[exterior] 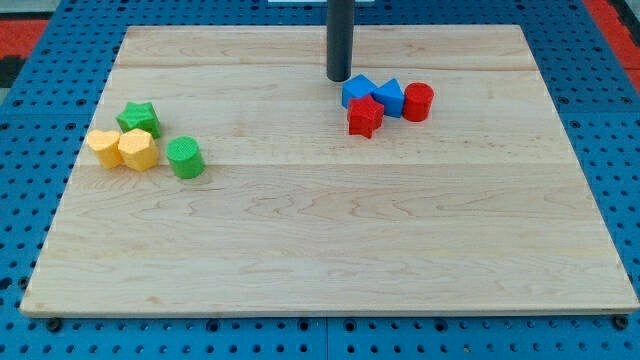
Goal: Point your arm at the red star
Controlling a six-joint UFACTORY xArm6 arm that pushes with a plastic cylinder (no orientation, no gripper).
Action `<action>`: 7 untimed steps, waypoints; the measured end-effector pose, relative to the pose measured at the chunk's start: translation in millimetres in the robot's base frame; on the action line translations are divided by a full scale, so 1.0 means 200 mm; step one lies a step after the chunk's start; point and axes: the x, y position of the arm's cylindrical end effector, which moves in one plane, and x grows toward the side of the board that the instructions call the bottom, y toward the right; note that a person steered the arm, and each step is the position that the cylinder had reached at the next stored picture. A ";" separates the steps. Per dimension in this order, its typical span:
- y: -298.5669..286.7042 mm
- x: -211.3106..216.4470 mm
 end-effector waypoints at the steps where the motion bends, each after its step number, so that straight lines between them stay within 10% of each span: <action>1: 0.00 0.00; 6: 0.06 -0.13; 7: 0.45 -0.24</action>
